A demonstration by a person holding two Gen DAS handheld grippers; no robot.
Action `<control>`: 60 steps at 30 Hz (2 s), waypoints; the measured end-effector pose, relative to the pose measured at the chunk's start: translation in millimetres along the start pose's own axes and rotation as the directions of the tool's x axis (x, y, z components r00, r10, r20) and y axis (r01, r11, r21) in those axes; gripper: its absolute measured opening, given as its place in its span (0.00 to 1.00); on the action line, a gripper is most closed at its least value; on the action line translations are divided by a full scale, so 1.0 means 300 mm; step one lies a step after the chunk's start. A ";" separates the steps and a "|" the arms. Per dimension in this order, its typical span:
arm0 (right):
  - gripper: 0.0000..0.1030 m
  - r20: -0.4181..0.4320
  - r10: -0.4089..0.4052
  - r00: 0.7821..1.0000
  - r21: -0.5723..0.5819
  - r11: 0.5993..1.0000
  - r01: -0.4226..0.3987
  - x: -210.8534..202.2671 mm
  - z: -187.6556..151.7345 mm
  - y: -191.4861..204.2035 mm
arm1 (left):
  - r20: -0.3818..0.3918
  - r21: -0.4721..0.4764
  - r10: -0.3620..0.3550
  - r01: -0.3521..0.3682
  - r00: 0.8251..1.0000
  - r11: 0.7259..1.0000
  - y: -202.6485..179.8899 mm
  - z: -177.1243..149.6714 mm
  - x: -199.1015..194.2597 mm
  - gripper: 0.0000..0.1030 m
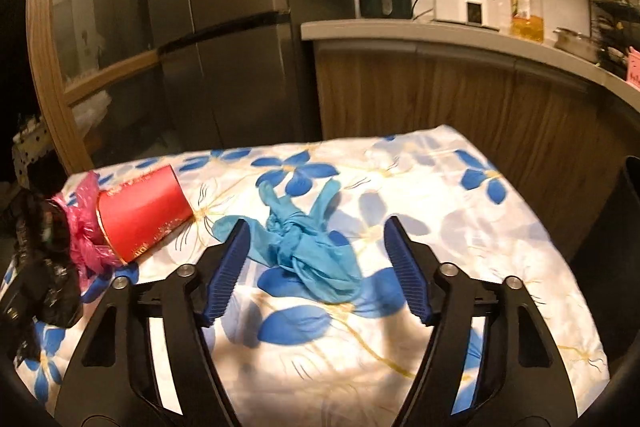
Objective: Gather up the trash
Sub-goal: 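Close the left gripper on the black bag while right grasps the blue glove, then carry the black bag and blue glove over the black bin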
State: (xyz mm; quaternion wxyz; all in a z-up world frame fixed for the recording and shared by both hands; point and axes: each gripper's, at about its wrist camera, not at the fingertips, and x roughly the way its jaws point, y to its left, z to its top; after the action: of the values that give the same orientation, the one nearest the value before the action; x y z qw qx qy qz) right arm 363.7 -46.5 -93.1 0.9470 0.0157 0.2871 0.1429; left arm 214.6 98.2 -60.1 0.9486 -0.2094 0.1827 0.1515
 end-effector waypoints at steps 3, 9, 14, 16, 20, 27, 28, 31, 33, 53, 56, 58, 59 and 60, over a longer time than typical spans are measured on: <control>0.54 -0.037 -0.011 0.999 -0.008 1.000 0.011 0.051 -0.005 0.022 | -0.009 -0.011 -0.004 0.004 1.000 1.000 0.005 -0.001 0.012 0.28; 0.38 -0.097 -0.029 0.995 -0.041 0.999 0.025 0.119 -0.020 0.050 | -0.024 -0.022 -0.013 0.013 1.000 1.000 0.020 -0.004 0.025 0.28; 0.18 -0.106 -0.030 0.994 -0.064 0.998 0.023 0.124 -0.025 0.062 | -0.030 -0.021 -0.012 0.012 0.999 1.000 0.020 -0.008 0.026 0.28; 0.14 -0.101 -0.022 0.995 -0.071 0.997 0.015 0.114 -0.024 0.069 | -0.031 -0.023 -0.010 0.010 0.999 1.000 0.023 -0.007 0.025 0.28; 0.10 -0.053 0.007 0.999 -0.081 0.997 -0.011 0.059 -0.011 0.076 | -0.032 -0.020 -0.003 0.002 0.999 1.000 0.020 0.000 0.022 0.28; 0.10 0.019 0.035 0.999 -0.090 0.995 -0.033 -0.091 -0.012 0.061 | -0.037 0.013 0.011 -0.010 0.999 1.000 -0.017 0.002 0.015 0.28; 0.10 0.028 0.038 0.999 -0.085 0.996 -0.035 -0.119 -0.012 0.049 | -0.037 0.017 0.011 -0.010 0.999 1.000 -0.023 0.003 0.011 0.28; 0.10 0.049 0.039 0.998 -0.065 0.997 -0.036 -0.181 -0.010 0.016 | -0.030 0.033 0.009 -0.008 0.999 0.999 -0.041 0.012 -0.008 0.28; 0.10 0.066 0.043 0.997 -0.048 0.998 -0.040 -0.227 -0.007 -0.010 | -0.021 0.050 0.011 -0.010 1.000 0.999 -0.062 0.017 -0.028 0.28; 0.09 0.193 -0.059 0.980 0.075 0.996 0.045 -0.607 -0.063 -0.333 | -0.050 0.156 -0.099 0.105 0.994 0.982 -0.325 -0.067 -0.171 0.28; 0.09 0.202 -0.082 0.976 0.093 0.994 0.065 -0.638 -0.070 -0.388 | -0.063 0.180 -0.122 0.131 0.991 0.975 -0.388 -0.092 -0.180 0.28; 0.09 0.210 -0.102 0.972 0.108 0.991 0.081 -0.665 -0.076 -0.432 | -0.068 0.193 -0.137 0.147 0.988 0.970 -0.421 -0.106 -0.186 0.28; 0.09 0.213 -0.109 0.971 0.113 0.990 0.086 -0.670 -0.074 -0.442 | -0.071 0.201 -0.143 0.154 0.987 0.967 -0.439 -0.113 -0.189 0.28; 0.09 0.217 -0.120 0.969 0.123 0.988 0.095 -0.682 -0.076 -0.464 | -0.076 0.214 -0.152 0.165 0.985 0.963 -0.466 -0.124 -0.192 0.28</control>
State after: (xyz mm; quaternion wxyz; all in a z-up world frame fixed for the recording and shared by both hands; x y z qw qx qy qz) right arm 225.1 -238.6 -17.4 0.9773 0.0688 0.1867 0.0725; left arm 203.8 -51.8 -20.1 0.9692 -0.1218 0.2086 0.0477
